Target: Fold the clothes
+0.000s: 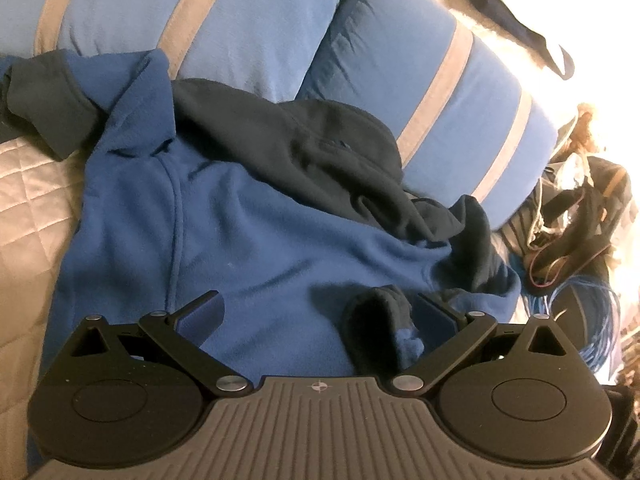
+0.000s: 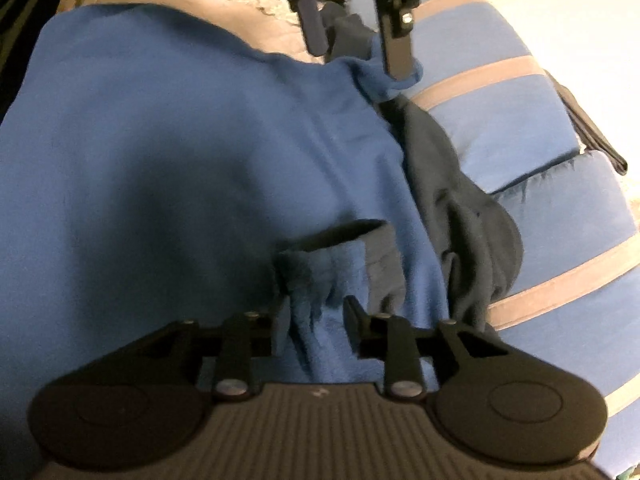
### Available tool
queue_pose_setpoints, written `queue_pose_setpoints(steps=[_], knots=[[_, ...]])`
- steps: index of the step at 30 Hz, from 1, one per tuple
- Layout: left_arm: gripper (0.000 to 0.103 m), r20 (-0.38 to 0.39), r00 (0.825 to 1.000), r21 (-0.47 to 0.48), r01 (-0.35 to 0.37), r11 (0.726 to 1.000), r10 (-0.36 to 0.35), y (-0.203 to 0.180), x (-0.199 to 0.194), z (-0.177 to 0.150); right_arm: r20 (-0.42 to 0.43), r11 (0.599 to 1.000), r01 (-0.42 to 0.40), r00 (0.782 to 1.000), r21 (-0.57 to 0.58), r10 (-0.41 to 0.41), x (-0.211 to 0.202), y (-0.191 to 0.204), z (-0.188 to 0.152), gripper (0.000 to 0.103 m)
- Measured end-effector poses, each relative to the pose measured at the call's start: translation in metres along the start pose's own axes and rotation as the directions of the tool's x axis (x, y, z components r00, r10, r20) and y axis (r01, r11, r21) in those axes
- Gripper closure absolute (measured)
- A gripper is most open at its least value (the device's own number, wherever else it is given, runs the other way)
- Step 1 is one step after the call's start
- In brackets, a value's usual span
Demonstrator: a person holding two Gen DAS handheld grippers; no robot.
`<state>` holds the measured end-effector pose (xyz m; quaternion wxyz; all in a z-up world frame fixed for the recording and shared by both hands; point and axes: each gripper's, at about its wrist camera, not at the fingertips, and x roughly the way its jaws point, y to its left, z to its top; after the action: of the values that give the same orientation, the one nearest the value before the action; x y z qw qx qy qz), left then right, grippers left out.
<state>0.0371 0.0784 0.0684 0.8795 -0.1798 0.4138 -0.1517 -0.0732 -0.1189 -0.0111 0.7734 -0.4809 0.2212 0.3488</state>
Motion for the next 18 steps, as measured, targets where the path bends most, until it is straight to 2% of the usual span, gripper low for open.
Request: queue_pose_setpoints(steps=[4, 9, 13, 16, 17, 18], knots=[[0.0, -0.002, 1.0, 0.002, -0.001, 1.0, 0.001, -0.001, 0.0, 0.0, -0.008, 1.0, -0.008, 1.0, 0.015, 0.008, 0.006, -0.001, 0.002, 0.044], [0.0, 0.008, 1.0, 0.004, -0.004, 1.0, 0.004, -0.002, -0.001, 0.0, -0.019, 0.999, -0.017, 1.0, 0.035, 0.018, 0.014, -0.003, 0.004, 0.044], [0.0, 0.013, 1.0, 0.0, -0.015, 1.0, 0.015, -0.001, 0.001, 0.0, -0.027, 0.998, -0.024, 0.999, 0.05, 0.026, 0.021, -0.004, 0.005, 0.047], [0.0, 0.012, 1.0, -0.008, -0.025, 1.0, 0.025, 0.001, 0.003, 0.0, -0.033, 0.998, -0.03, 0.999, 0.062, 0.032, 0.025, -0.005, 0.006, 0.061], [0.0, 0.01, 1.0, -0.011, -0.029, 1.0, 0.029, 0.002, 0.003, 0.0, -0.031, 0.998, -0.02, 0.999, 0.055, 0.022, 0.025, -0.005, 0.007, 0.072], [0.0, 0.009, 0.999, -0.012, -0.031, 0.999, 0.031, 0.002, 0.003, 0.0, -0.028, 0.999, -0.009, 1.0, 0.048, 0.01, 0.024, -0.004, 0.007, 0.078]])
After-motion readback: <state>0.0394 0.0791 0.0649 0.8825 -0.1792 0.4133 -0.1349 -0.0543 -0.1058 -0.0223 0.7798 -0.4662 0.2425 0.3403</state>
